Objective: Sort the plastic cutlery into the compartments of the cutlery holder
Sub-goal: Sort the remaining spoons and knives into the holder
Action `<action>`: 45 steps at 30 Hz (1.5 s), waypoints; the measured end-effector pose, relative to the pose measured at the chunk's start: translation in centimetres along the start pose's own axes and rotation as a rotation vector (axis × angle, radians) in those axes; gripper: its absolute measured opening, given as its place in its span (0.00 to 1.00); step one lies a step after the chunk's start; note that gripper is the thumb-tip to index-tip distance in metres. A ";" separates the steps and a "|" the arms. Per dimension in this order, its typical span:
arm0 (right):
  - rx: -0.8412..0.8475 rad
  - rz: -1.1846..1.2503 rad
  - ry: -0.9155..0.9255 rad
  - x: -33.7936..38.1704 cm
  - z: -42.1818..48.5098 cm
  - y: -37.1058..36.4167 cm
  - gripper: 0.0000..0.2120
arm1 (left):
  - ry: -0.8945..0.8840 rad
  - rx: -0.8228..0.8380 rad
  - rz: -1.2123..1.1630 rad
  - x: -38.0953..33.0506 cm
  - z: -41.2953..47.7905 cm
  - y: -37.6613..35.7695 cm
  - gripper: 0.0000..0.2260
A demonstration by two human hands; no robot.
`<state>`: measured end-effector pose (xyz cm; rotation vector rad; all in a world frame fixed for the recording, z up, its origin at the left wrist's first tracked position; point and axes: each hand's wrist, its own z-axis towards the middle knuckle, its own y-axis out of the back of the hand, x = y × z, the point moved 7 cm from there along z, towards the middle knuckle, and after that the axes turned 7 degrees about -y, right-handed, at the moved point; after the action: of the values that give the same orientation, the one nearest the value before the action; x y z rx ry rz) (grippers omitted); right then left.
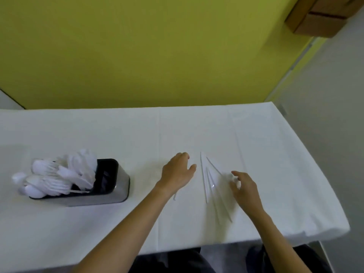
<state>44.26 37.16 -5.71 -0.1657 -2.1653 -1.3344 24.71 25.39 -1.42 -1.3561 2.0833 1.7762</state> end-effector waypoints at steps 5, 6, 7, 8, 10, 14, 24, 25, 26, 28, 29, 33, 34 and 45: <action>0.011 -0.220 0.087 0.7 2.8 -0.6 0.18 | 0.062 -0.098 0.148 -0.4 4.6 -3.0 0.18; 0.016 -0.237 0.102 1.3 3.3 -0.7 0.16 | 0.084 -0.090 0.211 -0.1 5.1 -3.2 0.18; 0.021 -0.237 0.105 1.7 3.9 -0.8 0.14 | 0.095 -0.078 0.266 0.2 5.5 -3.4 0.18; 0.029 -0.224 0.094 1.8 4.4 -0.8 0.11 | 0.093 -0.074 0.307 0.3 5.7 -3.6 0.17; 0.052 -0.197 0.074 2.1 5.0 -1.0 0.06 | 0.061 -0.088 0.396 0.5 5.7 -4.0 0.13; 0.095 -0.032 -0.053 0.9 3.9 -0.6 0.04 | 0.029 -0.168 0.415 0.4 5.7 -4.0 0.10; 0.102 -0.149 -0.076 -0.6 -2.4 -3.4 0.17 | 0.182 -0.129 0.040 -0.9 7.5 -5.0 0.26; 0.096 -0.170 -0.079 -0.6 -2.4 -3.4 0.15 | 0.155 -0.097 0.083 -1.1 7.7 -5.4 0.26; 0.085 -0.184 -0.081 -0.7 -2.4 -3.2 0.13 | 0.136 -0.078 0.115 -1.1 7.8 -5.7 0.24; 0.071 -0.229 -0.056 -0.6 -2.4 -3.2 0.08 | 0.100 -0.071 0.162 -1.4 8.0 -5.8 0.18; 0.068 -0.251 -0.044 -0.6 -2.4 -3.2 0.07 | 0.084 -0.081 0.185 -1.6 8.0 -5.7 0.15; 0.057 -0.261 -0.049 -0.5 -2.3 -3.3 0.06 | 0.082 -0.127 0.146 -1.4 7.7 -5.4 0.11; 0.054 -0.257 -0.055 -0.5 -2.3 -3.3 0.06 | 0.094 -0.131 0.119 -1.4 7.5 -5.5 0.13; 0.074 0.152 -0.170 -3.9 -1.2 -0.9 0.08 | 0.070 -0.130 0.141 -2.2 6.6 -6.0 0.12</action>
<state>47.58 36.41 -8.13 -0.4191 -2.2878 -1.1902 26.95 32.50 -6.85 -1.3514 2.1840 1.9791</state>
